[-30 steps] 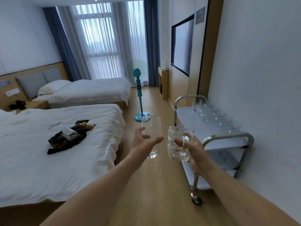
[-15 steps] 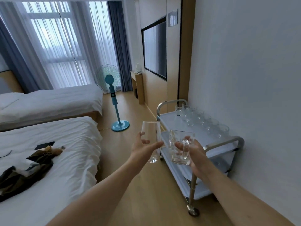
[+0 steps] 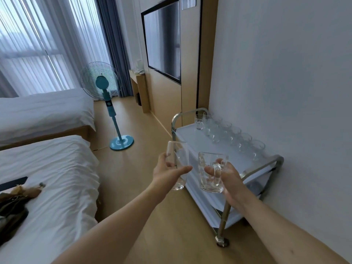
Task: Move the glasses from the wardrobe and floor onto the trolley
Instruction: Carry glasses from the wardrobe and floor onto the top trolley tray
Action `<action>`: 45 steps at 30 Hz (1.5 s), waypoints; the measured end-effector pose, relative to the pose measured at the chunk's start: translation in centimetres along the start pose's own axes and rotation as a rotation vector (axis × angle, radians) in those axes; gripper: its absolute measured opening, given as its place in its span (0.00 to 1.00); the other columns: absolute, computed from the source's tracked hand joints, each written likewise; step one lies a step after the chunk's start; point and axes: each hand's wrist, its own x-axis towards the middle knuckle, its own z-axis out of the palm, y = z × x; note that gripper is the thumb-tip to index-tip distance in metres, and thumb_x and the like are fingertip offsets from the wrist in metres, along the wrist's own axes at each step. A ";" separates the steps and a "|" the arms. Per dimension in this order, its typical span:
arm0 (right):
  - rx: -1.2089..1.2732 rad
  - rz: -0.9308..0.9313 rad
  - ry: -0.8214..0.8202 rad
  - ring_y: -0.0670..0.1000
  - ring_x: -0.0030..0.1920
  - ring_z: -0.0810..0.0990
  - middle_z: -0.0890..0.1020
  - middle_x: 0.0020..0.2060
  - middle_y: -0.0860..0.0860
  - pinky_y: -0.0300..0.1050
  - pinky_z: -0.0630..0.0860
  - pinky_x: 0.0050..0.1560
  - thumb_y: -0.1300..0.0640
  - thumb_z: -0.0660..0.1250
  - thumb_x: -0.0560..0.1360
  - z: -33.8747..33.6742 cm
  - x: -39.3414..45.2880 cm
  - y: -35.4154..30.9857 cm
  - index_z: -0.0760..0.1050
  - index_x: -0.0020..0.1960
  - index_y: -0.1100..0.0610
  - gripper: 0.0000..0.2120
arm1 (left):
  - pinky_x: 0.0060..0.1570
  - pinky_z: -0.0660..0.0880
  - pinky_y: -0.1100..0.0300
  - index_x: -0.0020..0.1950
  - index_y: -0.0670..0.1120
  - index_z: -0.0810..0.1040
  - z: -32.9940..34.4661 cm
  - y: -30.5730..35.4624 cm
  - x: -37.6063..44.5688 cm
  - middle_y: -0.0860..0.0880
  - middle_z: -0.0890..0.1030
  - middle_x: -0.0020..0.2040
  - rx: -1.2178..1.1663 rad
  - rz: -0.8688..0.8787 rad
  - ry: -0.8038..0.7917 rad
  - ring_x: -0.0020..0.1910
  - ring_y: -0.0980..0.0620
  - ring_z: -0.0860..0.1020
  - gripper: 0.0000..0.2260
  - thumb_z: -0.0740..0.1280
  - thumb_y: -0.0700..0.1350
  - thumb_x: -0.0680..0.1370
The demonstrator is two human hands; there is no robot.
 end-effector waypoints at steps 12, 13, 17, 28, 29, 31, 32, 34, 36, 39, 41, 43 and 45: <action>0.062 0.019 0.021 0.51 0.42 0.87 0.85 0.37 0.45 0.48 0.82 0.41 0.46 0.84 0.54 -1.7 13.1 1.1 0.83 0.40 0.41 0.17 | 0.46 0.81 0.58 0.64 0.60 0.68 1.8 0.2 13.0 0.50 0.80 0.50 0.051 -0.013 -0.016 0.47 0.52 0.82 0.39 0.84 0.58 0.60; 0.069 0.019 0.020 0.51 0.41 0.86 0.84 0.36 0.45 0.48 0.82 0.41 0.46 0.84 0.54 -2.0 14.3 1.2 0.82 0.38 0.41 0.16 | 0.47 0.81 0.57 0.65 0.60 0.68 2.0 0.3 14.2 0.50 0.80 0.49 0.057 -0.013 -0.016 0.47 0.52 0.83 0.39 0.84 0.58 0.60; 0.091 0.053 0.067 0.56 0.45 0.84 0.82 0.41 0.49 0.56 0.82 0.50 0.47 0.85 0.52 -3.2 18.9 1.8 0.77 0.49 0.50 0.29 | 0.48 0.81 0.55 0.65 0.60 0.68 3.1 0.9 18.8 0.50 0.80 0.50 0.074 -0.021 -0.009 0.48 0.52 0.82 0.39 0.84 0.58 0.60; 0.036 0.089 0.196 0.62 0.56 0.83 0.82 0.52 0.54 0.64 0.79 0.61 0.47 0.85 0.55 -4.5 26.7 2.5 0.74 0.63 0.54 0.40 | 0.54 0.82 0.45 0.64 0.59 0.69 5.4 0.8 27.9 0.49 0.79 0.54 0.070 -0.040 -0.110 0.52 0.49 0.82 0.40 0.83 0.60 0.58; 0.026 0.090 0.211 0.63 0.57 0.83 0.82 0.52 0.56 0.66 0.77 0.62 0.48 0.84 0.56 -4.5 27.3 2.7 0.74 0.62 0.55 0.39 | 0.53 0.82 0.45 0.65 0.58 0.69 5.6 0.8 28.9 0.49 0.79 0.55 0.072 -0.044 -0.128 0.52 0.49 0.82 0.39 0.84 0.59 0.59; 0.006 0.090 0.225 0.63 0.56 0.83 0.83 0.49 0.57 0.67 0.77 0.60 0.50 0.83 0.60 -4.8 28.6 3.2 0.77 0.57 0.56 0.29 | 0.51 0.82 0.47 0.65 0.57 0.70 6.0 1.0 30.9 0.48 0.78 0.55 0.082 -0.040 -0.171 0.52 0.50 0.81 0.38 0.84 0.58 0.61; -0.002 0.093 0.247 0.64 0.55 0.84 0.84 0.48 0.57 0.66 0.78 0.59 0.51 0.83 0.62 -4.8 29.2 3.4 0.78 0.56 0.56 0.27 | 0.49 0.82 0.51 0.66 0.56 0.70 6.2 1.0 32.1 0.49 0.78 0.55 0.089 -0.033 -0.196 0.52 0.51 0.81 0.38 0.84 0.57 0.61; 0.011 0.092 0.312 0.62 0.54 0.84 0.84 0.48 0.56 0.61 0.79 0.58 0.52 0.82 0.65 -4.7 30.2 4.1 0.76 0.60 0.59 0.28 | 0.44 0.78 0.57 0.67 0.56 0.69 6.5 0.9 34.1 0.49 0.77 0.55 0.104 -0.028 -0.252 0.52 0.52 0.80 0.38 0.83 0.56 0.63; 0.059 0.110 0.384 0.58 0.53 0.85 0.85 0.48 0.54 0.59 0.79 0.59 0.54 0.76 0.73 -4.6 31.4 4.8 0.74 0.64 0.59 0.23 | 0.42 0.77 0.59 0.68 0.55 0.68 6.7 0.9 36.1 0.49 0.77 0.55 0.114 -0.024 -0.312 0.52 0.52 0.80 0.38 0.83 0.56 0.64; 0.139 0.172 0.491 0.52 0.47 0.86 0.88 0.43 0.50 0.55 0.78 0.58 0.59 0.63 0.82 -4.6 32.9 5.9 0.74 0.63 0.55 0.10 | 0.50 0.80 0.52 0.68 0.55 0.68 7.1 1.1 39.2 0.49 0.77 0.55 0.168 -0.007 -0.383 0.52 0.50 0.80 0.38 0.83 0.57 0.64; 0.126 0.166 0.533 0.52 0.43 0.84 0.87 0.40 0.49 0.54 0.77 0.53 0.60 0.67 0.80 -4.3 33.6 6.3 0.77 0.59 0.56 0.08 | 0.55 0.80 0.49 0.68 0.55 0.67 7.3 1.1 41.2 0.49 0.77 0.54 0.183 0.005 -0.431 0.52 0.50 0.79 0.39 0.83 0.57 0.63; 0.079 0.115 0.546 0.52 0.40 0.83 0.85 0.38 0.49 0.54 0.78 0.50 0.58 0.75 0.74 -3.7 34.3 6.5 0.83 0.49 0.51 0.05 | 0.55 0.79 0.50 0.69 0.56 0.66 7.5 1.0 43.0 0.49 0.77 0.55 0.183 0.001 -0.492 0.53 0.51 0.79 0.40 0.83 0.58 0.64; 0.055 0.097 0.555 0.52 0.42 0.85 0.85 0.40 0.51 0.52 0.79 0.49 0.55 0.81 0.67 -3.0 34.6 6.7 0.84 0.44 0.48 0.08 | 0.56 0.79 0.50 0.71 0.56 0.64 7.5 0.5 44.4 0.50 0.76 0.56 0.189 -0.012 -0.550 0.54 0.51 0.79 0.43 0.82 0.59 0.63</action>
